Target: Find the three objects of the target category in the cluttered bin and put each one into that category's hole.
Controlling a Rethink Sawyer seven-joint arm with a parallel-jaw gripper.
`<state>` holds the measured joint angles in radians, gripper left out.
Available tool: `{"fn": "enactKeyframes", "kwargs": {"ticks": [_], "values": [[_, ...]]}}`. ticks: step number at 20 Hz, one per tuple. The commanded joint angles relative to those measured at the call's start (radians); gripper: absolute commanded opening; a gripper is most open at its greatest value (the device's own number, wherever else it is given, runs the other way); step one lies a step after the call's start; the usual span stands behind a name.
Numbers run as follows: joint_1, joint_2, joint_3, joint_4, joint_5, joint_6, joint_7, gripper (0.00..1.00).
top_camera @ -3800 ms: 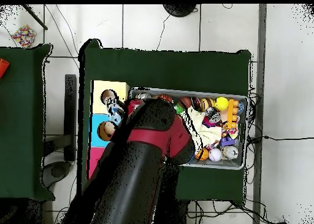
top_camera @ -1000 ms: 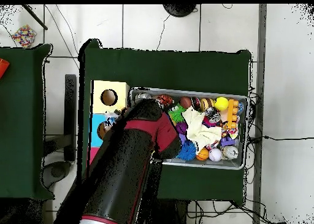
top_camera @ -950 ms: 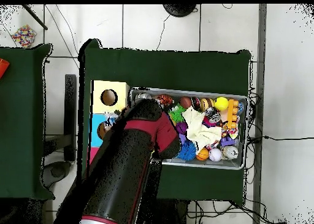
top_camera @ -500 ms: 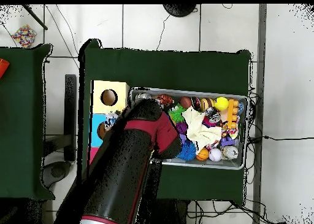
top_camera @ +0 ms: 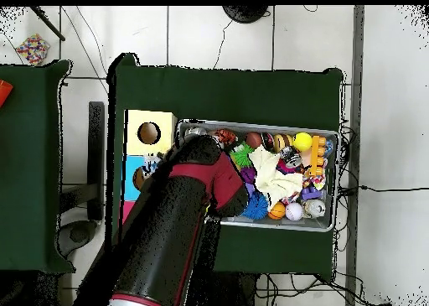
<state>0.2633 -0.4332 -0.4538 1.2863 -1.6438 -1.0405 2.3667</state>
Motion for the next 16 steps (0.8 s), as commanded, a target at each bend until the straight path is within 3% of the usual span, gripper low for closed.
{"fn": "enactKeyframes", "kwargs": {"ticks": [1, 16], "values": [[-0.02, 0.045, 0.14, 0.04, -0.058, -0.103, 0.012, 0.0], [-0.024, 0.058, 0.161, 0.037, -0.092, -0.16, 0.039, 0.0]]}}
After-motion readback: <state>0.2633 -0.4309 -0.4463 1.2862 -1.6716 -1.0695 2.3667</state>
